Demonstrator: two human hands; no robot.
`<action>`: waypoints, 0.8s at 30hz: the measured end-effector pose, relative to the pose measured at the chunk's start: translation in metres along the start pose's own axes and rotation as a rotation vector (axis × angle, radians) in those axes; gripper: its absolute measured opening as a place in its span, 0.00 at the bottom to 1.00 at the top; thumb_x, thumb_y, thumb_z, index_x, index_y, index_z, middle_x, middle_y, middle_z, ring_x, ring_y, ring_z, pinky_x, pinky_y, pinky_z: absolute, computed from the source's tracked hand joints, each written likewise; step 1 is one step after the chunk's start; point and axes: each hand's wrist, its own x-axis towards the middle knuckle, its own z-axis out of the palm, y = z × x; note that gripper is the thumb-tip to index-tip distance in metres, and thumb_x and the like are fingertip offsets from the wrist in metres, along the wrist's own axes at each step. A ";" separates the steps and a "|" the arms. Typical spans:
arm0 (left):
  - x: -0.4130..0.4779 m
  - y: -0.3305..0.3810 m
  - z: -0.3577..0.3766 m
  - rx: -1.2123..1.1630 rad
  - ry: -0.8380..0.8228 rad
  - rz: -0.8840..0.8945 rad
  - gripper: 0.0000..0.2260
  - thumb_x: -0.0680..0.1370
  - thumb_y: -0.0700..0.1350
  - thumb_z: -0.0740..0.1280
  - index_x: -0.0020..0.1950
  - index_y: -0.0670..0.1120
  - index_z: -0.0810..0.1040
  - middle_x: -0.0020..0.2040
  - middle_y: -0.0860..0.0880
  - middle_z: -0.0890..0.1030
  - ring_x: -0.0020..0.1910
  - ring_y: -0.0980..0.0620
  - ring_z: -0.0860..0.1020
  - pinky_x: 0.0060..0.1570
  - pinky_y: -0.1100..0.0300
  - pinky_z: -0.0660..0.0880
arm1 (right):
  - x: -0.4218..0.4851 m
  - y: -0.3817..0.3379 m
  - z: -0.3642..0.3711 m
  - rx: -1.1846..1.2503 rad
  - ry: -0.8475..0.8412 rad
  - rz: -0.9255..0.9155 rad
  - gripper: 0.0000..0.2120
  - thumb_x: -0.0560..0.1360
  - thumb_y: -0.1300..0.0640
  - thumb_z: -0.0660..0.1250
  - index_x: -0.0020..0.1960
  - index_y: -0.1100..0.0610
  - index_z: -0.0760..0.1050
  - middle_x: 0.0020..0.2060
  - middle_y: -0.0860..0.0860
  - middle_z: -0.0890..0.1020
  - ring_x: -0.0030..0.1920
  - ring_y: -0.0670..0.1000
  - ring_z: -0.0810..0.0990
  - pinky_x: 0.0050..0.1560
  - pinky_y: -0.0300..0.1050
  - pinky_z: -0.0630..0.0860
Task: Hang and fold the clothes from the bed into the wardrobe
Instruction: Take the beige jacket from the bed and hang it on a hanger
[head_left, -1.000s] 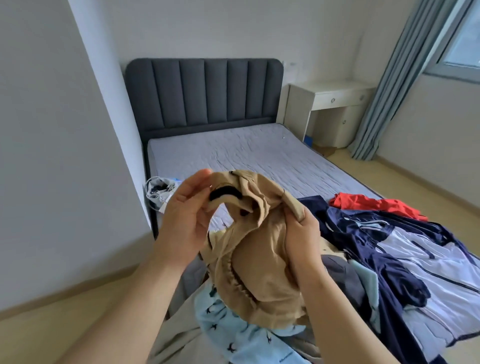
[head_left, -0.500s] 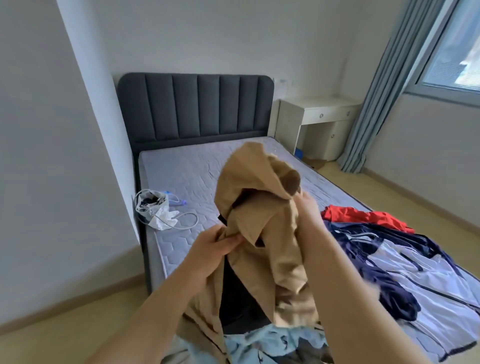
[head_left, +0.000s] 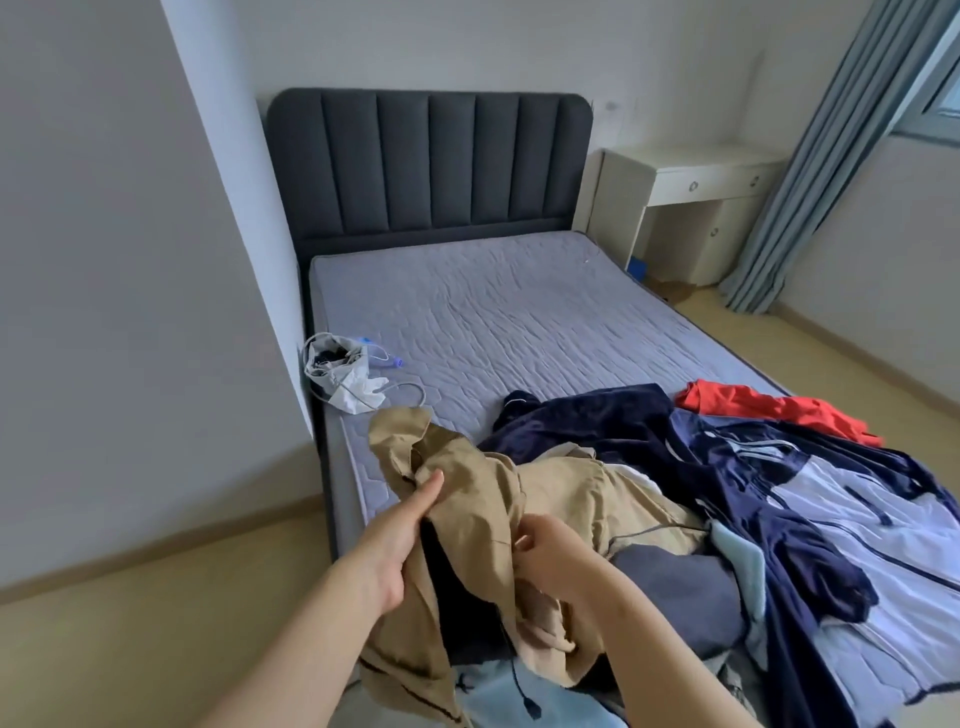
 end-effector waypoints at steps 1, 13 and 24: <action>0.001 -0.004 -0.002 0.032 -0.021 -0.001 0.31 0.58 0.63 0.73 0.54 0.45 0.81 0.48 0.44 0.84 0.52 0.43 0.80 0.60 0.48 0.72 | 0.001 0.000 0.002 -0.027 -0.008 0.026 0.07 0.72 0.63 0.63 0.36 0.55 0.69 0.29 0.49 0.70 0.27 0.45 0.67 0.22 0.30 0.63; 0.020 -0.023 -0.021 0.094 0.104 -0.041 0.22 0.71 0.52 0.73 0.61 0.43 0.77 0.53 0.41 0.81 0.51 0.42 0.79 0.47 0.54 0.74 | 0.017 0.001 -0.021 0.642 0.921 0.065 0.17 0.76 0.61 0.58 0.65 0.57 0.65 0.54 0.50 0.73 0.53 0.52 0.74 0.54 0.48 0.71; 0.020 -0.018 -0.024 0.020 -0.124 -0.101 0.18 0.72 0.49 0.69 0.56 0.39 0.80 0.52 0.39 0.82 0.54 0.40 0.80 0.57 0.49 0.74 | 0.015 0.044 0.051 0.295 -0.057 0.134 0.29 0.68 0.55 0.73 0.66 0.50 0.67 0.60 0.47 0.73 0.56 0.49 0.75 0.58 0.44 0.73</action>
